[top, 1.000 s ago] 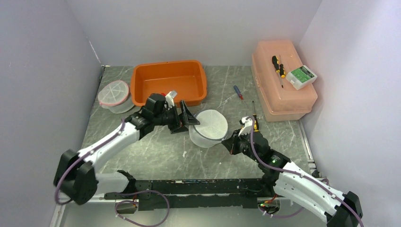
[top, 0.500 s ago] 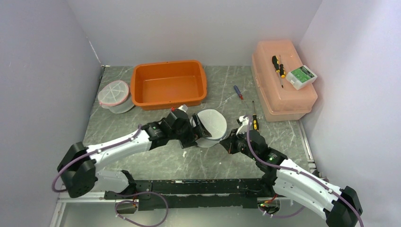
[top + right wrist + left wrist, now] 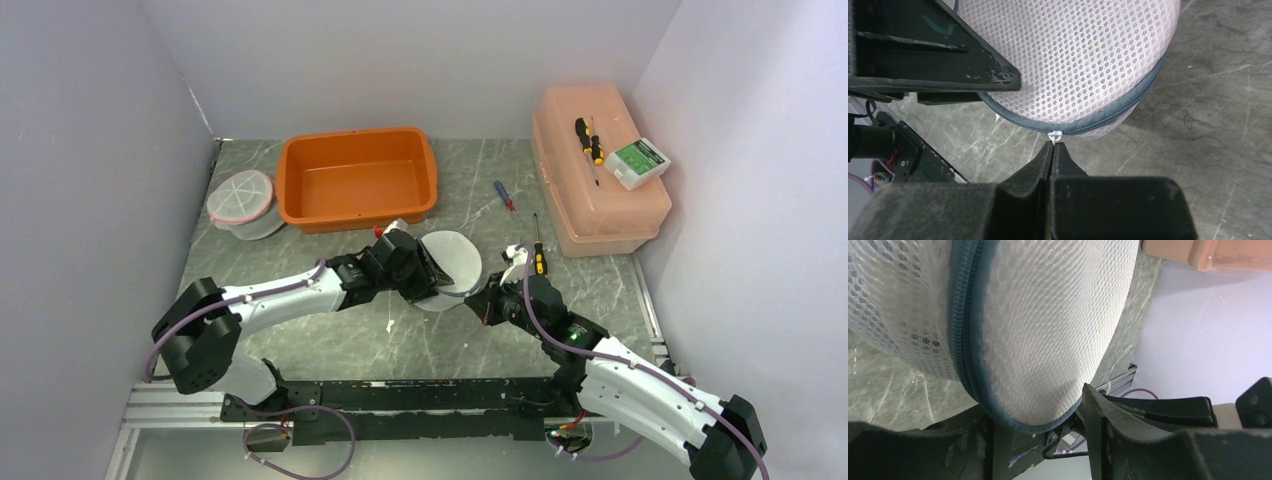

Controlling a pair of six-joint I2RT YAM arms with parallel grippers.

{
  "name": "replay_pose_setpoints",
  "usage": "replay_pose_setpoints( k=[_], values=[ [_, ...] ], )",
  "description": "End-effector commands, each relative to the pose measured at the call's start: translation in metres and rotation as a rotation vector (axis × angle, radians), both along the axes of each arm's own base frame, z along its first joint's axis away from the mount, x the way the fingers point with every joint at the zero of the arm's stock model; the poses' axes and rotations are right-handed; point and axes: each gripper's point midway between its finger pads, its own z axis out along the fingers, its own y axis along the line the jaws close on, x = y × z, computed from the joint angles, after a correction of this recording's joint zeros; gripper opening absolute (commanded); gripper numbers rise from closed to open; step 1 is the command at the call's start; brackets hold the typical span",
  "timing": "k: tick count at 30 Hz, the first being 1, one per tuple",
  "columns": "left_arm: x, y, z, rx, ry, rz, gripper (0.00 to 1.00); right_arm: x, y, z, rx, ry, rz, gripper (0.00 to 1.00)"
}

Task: Unzip the laundry bag and remove the bra
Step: Unzip the laundry bag at the center of the board.

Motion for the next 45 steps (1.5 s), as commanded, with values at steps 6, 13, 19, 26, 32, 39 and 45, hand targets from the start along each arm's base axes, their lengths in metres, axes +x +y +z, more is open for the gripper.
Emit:
replay_pose_setpoints(
  k=[6, 13, 19, 26, 32, 39, 45],
  values=[
    [0.014, -0.014, 0.011, -0.053, -0.053, -0.003, 0.08, 0.001, 0.006, 0.021, 0.048, -0.045, 0.017, 0.00],
    [0.024, 0.008, 0.011, -0.071, -0.040, -0.015, 0.03, 0.003, 0.010, 0.050, 0.071, -0.012, -0.003, 0.00],
    [0.031, 0.021, 0.018, -0.097, -0.030, -0.048, 0.03, 0.008, -0.001, 0.038, 0.012, 0.031, -0.069, 0.00],
    [0.032, 0.029, 0.030, -0.121, -0.062, -0.127, 0.03, 0.016, -0.024, 0.022, -0.051, 0.038, -0.195, 0.00],
    [0.022, 0.031, 0.035, -0.150, -0.113, -0.271, 0.03, 0.020, -0.033, 0.022, -0.064, -0.013, -0.227, 0.00],
    [0.010, 0.038, 0.037, -0.105, -0.205, -0.434, 0.05, -0.014, 0.008, 0.049, 0.048, -0.151, 0.145, 0.00],
    [0.018, 0.045, 0.036, -0.053, -0.211, -0.387, 0.79, -0.017, 0.017, 0.051, 0.084, -0.112, 0.169, 0.00]
  ],
)
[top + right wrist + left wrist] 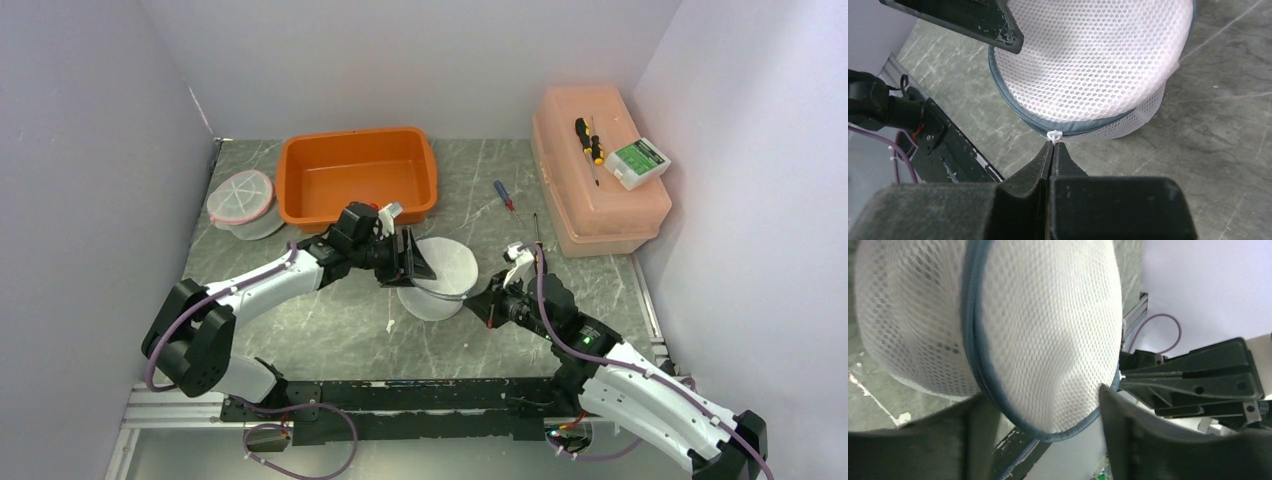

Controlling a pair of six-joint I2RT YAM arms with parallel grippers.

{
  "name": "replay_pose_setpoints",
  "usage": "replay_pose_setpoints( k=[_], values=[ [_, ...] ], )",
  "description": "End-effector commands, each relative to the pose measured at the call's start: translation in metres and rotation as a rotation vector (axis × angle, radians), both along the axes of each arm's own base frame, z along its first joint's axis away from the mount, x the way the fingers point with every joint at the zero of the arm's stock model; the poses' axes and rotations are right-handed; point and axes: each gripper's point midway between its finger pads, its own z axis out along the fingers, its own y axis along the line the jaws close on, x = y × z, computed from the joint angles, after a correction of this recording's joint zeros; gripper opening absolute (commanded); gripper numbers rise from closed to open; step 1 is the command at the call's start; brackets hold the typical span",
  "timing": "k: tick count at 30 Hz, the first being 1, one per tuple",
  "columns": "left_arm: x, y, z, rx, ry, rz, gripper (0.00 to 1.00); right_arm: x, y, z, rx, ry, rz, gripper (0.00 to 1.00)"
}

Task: Unzip the laundry bag and remove the bra
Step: Unzip the laundry bag at the center of the board.

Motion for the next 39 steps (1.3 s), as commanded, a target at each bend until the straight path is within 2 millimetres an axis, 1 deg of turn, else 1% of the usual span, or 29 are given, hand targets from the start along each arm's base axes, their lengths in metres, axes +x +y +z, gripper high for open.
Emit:
replay_pose_setpoints(
  k=[1, 2, 6, 9, 12, 14, 15, 18, 21, 24, 26, 28, 30, 32, 35, 37, 39],
  values=[
    [0.010, 0.008, 0.025, 0.002, -0.092, 0.034, 0.90, -0.001, 0.015, 0.018, 0.072, -0.026, 0.054, 0.00],
    [0.010, 0.010, 0.028, 0.005, -0.090, 0.056, 0.94, 0.001, 0.016, 0.018, 0.086, -0.006, 0.041, 0.00],
    [0.005, 0.027, 0.039, 0.027, -0.058, 0.162, 0.94, 0.006, 0.023, 0.023, 0.120, 0.046, 0.009, 0.00],
    [-0.006, 0.040, 0.044, 0.026, -0.001, 0.243, 0.94, 0.013, 0.024, 0.025, 0.119, 0.067, -0.023, 0.00],
    [-0.018, 0.046, 0.043, 0.047, 0.044, 0.303, 0.94, 0.019, 0.024, 0.023, 0.103, 0.077, -0.052, 0.00],
    [-0.027, 0.042, 0.040, 0.042, 0.073, 0.335, 0.94, 0.022, 0.023, 0.020, 0.098, 0.082, -0.072, 0.00],
    [-0.030, 0.036, 0.043, 0.023, 0.073, 0.346, 0.94, 0.023, 0.023, 0.019, 0.097, 0.086, -0.078, 0.00],
    [-0.037, 0.015, 0.041, 0.000, 0.077, 0.375, 0.94, 0.024, 0.024, 0.016, 0.100, 0.096, -0.081, 0.00],
    [-0.033, -0.004, 0.034, 0.019, 0.096, 0.379, 0.94, 0.023, 0.027, 0.014, 0.102, 0.104, -0.070, 0.00],
    [-0.026, -0.019, 0.026, 0.028, 0.117, 0.392, 0.94, 0.022, 0.029, 0.013, 0.097, 0.106, -0.054, 0.00],
    [-0.020, -0.022, 0.022, 0.034, 0.115, 0.422, 0.94, 0.020, 0.029, 0.013, 0.090, 0.103, -0.044, 0.00],
    [-0.018, -0.022, 0.021, 0.030, 0.120, 0.435, 0.94, 0.019, 0.028, 0.012, 0.081, 0.097, -0.034, 0.00],
    [-0.011, -0.020, 0.018, 0.037, 0.103, 0.470, 0.94, 0.017, 0.028, 0.012, 0.075, 0.090, -0.020, 0.00],
    [-0.008, -0.019, 0.014, 0.050, 0.094, 0.481, 0.88, 0.014, 0.029, 0.013, 0.073, 0.080, -0.001, 0.00],
    [-0.004, -0.019, 0.011, 0.068, 0.086, 0.480, 0.75, 0.011, 0.033, 0.016, 0.065, 0.062, 0.028, 0.00],
    [-0.002, -0.019, 0.009, 0.072, 0.080, 0.474, 0.63, 0.009, 0.035, 0.019, 0.055, 0.050, 0.041, 0.00],
    [0.000, -0.019, 0.010, 0.072, 0.074, 0.469, 0.49, 0.007, 0.038, 0.022, 0.045, 0.038, 0.052, 0.00]
  ],
)
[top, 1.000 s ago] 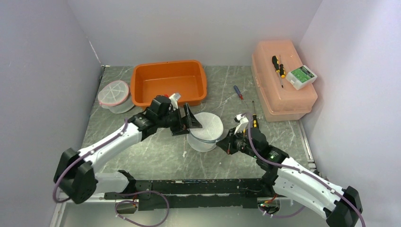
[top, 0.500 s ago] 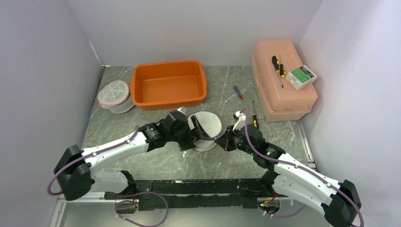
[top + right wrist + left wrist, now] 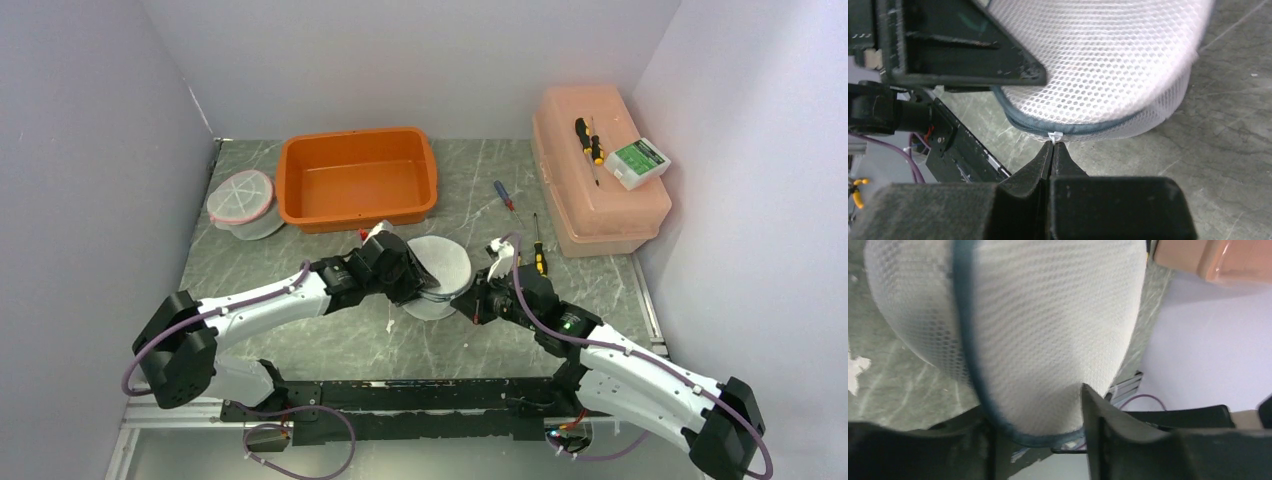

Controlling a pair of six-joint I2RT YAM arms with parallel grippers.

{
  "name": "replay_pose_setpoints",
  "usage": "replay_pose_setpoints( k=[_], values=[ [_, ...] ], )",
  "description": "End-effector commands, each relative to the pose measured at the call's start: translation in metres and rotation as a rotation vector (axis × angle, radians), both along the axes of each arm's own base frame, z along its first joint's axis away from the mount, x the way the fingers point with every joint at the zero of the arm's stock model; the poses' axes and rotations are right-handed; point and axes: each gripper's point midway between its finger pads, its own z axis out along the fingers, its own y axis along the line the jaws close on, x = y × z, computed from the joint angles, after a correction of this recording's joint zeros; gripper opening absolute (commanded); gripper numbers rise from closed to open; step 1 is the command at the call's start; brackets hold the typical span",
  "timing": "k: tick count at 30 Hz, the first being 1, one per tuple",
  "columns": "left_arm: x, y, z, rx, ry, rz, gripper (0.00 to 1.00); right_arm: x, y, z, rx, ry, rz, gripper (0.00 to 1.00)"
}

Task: Unzip the laundry bag and remove the bra
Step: Unzip the laundry bag at the center of the board.

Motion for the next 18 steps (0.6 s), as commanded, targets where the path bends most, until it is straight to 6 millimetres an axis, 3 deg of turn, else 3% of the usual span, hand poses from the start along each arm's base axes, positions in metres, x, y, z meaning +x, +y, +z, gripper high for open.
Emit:
replay_pose_setpoints(
  k=[1, 5, 12, 18],
  values=[
    [0.017, -0.006, 0.018, -0.030, -0.065, 0.006, 0.41, 0.001, 0.015, 0.037, 0.036, -0.102, 0.047, 0.00],
    [0.025, -0.005, 0.022, -0.038, -0.072, -0.038, 0.04, 0.002, 0.018, 0.047, 0.037, -0.107, 0.028, 0.00],
    [0.032, -0.002, 0.015, -0.051, -0.026, -0.166, 0.03, 0.013, 0.014, 0.057, 0.012, -0.094, -0.055, 0.00],
    [0.037, 0.013, 0.015, -0.048, -0.037, -0.166, 0.03, 0.012, -0.002, 0.032, -0.061, -0.068, -0.098, 0.00]
  ],
)
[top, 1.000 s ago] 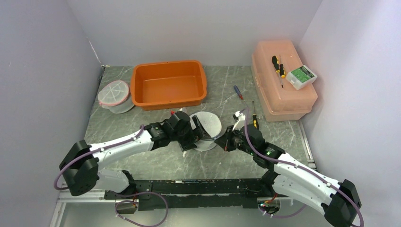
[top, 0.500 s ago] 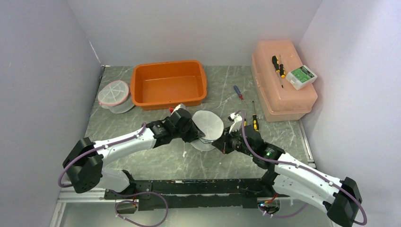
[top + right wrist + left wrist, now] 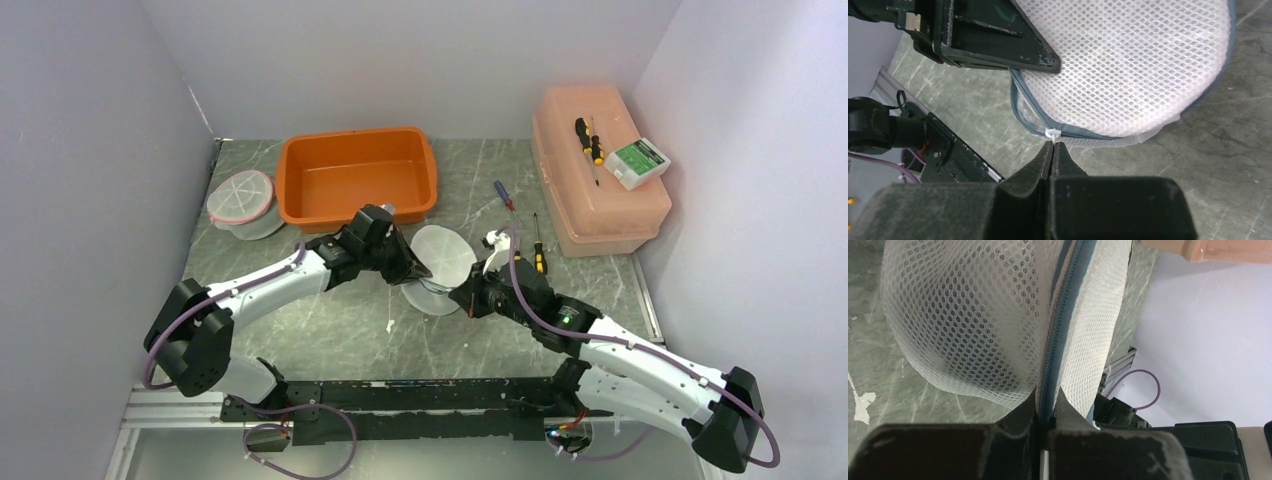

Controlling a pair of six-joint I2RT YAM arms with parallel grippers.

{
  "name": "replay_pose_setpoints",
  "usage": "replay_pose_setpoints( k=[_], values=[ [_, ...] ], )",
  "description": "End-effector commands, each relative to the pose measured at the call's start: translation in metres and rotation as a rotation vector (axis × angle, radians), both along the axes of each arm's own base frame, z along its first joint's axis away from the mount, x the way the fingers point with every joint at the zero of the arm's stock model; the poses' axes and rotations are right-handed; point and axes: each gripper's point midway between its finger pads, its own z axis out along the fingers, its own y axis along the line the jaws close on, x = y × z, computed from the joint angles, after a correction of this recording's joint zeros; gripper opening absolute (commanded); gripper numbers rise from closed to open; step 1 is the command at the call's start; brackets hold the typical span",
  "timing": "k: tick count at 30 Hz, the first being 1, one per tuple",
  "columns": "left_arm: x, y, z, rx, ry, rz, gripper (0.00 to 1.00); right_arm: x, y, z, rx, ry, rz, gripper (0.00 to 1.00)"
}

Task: Unzip the laundry bag and remove the bra
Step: Unzip the laundry bag at the center of the board.

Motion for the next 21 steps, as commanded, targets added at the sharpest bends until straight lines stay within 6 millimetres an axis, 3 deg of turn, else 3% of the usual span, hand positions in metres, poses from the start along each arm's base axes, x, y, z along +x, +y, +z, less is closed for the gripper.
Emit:
replay_pose_setpoints(
  k=[1, 5, 14, 19, 20, 21],
  values=[
    [0.007, 0.011, 0.008, 0.006, -0.062, -0.030, 0.03, 0.006, -0.014, -0.002, -0.026, -0.023, -0.075, 0.00],
    [0.006, 0.016, 0.006, 0.024, -0.077, -0.039, 0.03, 0.009, -0.032, -0.030, -0.084, -0.007, -0.148, 0.00],
    [0.000, 0.021, 0.002, 0.020, -0.097, -0.052, 0.03, 0.023, -0.050, -0.037, -0.097, -0.014, -0.279, 0.00],
    [-0.003, 0.016, -0.001, -0.007, -0.102, -0.086, 0.08, 0.018, -0.035, -0.025, -0.045, -0.045, -0.185, 0.01],
    [-0.004, 0.015, -0.002, -0.015, -0.099, -0.094, 0.12, 0.015, -0.033, -0.023, -0.040, -0.049, -0.164, 0.16],
    [-0.005, 0.013, -0.003, -0.024, -0.096, -0.100, 0.22, 0.012, -0.033, -0.021, -0.042, -0.051, -0.144, 0.31]
  ],
)
